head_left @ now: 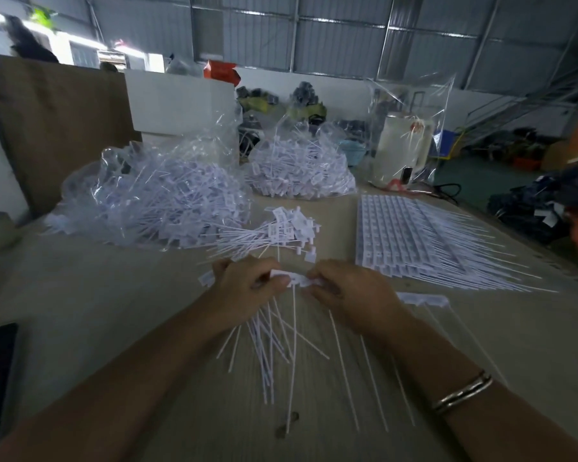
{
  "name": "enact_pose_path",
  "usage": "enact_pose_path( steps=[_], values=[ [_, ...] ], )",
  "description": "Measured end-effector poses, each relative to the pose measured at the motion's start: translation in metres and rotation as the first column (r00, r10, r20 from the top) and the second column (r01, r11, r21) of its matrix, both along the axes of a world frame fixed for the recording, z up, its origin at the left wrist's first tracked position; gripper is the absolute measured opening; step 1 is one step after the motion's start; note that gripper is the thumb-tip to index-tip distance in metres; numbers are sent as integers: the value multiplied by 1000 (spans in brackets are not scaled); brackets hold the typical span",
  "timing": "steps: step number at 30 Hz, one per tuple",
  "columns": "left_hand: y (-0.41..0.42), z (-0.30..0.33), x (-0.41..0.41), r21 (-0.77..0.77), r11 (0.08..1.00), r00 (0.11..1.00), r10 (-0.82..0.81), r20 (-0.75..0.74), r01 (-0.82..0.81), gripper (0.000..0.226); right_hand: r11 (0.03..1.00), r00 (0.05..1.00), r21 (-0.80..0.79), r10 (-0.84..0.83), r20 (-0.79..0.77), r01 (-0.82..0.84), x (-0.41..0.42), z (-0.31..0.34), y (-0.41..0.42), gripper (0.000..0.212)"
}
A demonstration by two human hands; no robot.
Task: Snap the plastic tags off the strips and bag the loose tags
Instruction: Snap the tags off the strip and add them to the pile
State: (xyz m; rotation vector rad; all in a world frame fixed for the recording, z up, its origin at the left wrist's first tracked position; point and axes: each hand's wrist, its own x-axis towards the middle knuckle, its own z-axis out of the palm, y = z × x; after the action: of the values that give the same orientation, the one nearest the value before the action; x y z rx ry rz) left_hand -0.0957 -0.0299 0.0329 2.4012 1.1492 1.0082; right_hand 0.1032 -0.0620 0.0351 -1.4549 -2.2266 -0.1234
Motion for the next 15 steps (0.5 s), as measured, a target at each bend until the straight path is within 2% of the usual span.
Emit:
enact_pose_path(
  steps=[3, 6, 8, 10, 11, 12, 15],
  values=[
    [-3, 2, 0, 202, 979, 1000, 11, 7, -12, 20, 999, 984, -44, -10, -177, 3, 7, 0, 4, 18],
    [-1, 5, -11, 125, 988, 983, 64, 174, -86, 19, 997, 952, -47, -68, -300, 57, 21, 2, 6, 15],
    [5, 3, -17, 105, 974, 977, 193, 86, -202, 35, 997, 953, -39, -72, -294, 63, 22, 2, 3, 15],
    [8, -1, -19, 166, 925, 927, 362, -100, -343, 49, 999, 963, -42, -36, -266, 26, 13, 1, 1, 18],
    [8, -2, -16, 207, 904, 904, 406, -135, -375, 49, 999, 968, -39, -20, -249, 11, 6, 1, 0, 22],
    [6, -3, -12, 225, 906, 915, 389, -110, -358, 48, 1000, 973, -28, -6, -229, 0, 0, 1, 0, 28],
    [0, -1, 7, 156, 976, 988, 151, 21, -153, 53, 997, 977, 49, 73, -199, -64, -16, 2, -2, 34]
  ],
)
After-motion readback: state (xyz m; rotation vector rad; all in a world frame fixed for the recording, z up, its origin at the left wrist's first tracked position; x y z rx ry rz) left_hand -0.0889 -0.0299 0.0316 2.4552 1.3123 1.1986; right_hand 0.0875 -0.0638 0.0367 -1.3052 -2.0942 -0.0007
